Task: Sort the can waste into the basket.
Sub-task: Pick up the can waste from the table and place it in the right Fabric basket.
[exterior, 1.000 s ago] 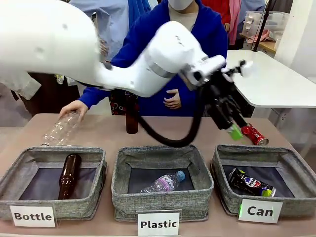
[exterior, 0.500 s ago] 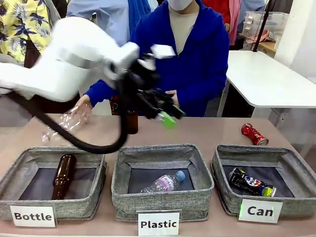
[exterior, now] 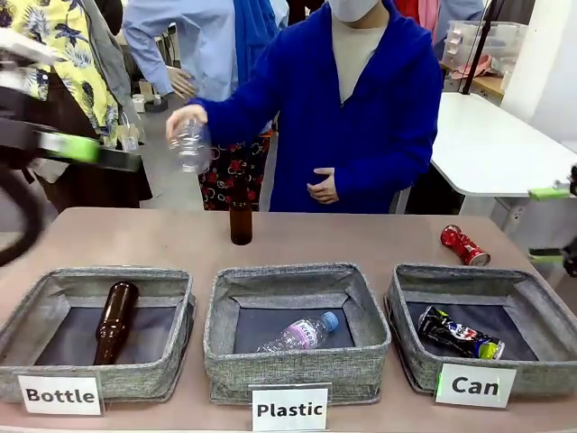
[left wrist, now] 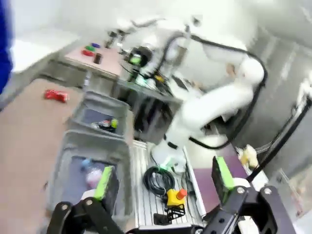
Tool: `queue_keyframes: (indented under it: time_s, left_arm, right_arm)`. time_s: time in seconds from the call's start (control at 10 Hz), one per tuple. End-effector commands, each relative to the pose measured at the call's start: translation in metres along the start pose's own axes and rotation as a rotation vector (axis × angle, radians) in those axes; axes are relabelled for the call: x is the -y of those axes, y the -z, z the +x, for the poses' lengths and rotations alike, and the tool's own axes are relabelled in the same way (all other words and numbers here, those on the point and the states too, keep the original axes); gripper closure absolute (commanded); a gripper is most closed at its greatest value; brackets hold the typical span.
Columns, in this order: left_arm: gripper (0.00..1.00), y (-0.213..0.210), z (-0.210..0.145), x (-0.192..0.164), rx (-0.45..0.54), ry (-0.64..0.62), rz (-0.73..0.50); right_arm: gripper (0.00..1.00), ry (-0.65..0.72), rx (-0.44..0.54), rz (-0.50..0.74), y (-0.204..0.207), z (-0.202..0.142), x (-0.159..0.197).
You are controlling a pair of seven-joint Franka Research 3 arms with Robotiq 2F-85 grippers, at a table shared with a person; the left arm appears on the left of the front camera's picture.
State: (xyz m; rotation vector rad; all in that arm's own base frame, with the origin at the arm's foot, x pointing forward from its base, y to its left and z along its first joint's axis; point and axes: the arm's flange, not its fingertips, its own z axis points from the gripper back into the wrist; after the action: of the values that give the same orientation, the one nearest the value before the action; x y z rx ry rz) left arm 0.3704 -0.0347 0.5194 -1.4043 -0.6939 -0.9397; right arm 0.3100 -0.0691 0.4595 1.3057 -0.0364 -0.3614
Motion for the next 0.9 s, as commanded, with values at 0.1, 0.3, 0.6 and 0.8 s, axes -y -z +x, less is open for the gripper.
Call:
queue_keyframes:
  time_s: [0.1,0.3,0.6,0.8]
  left_arm:
    - [0.0,-0.094,-0.048,-0.019,0.227,-0.276,0.101]
    - [0.0,-0.137,-0.094,-0.069,0.391,-0.385,0.099]
    - [0.0,-0.133,-0.097,-0.039,0.288,-0.358,0.144]
    - [0.0,-0.133,-0.097,-0.039,0.288,-0.358,0.144]
  right_arm:
    - [0.0,0.099,-0.006,0.203,0.03,0.001,0.008]
    - [0.0,0.114,-0.036,0.321,0.022,0.014,0.012]
    - [0.0,0.107,-0.023,0.246,0.019,0.025,0.005]
    - [0.0,0.107,-0.023,0.246,0.019,0.025,0.005]
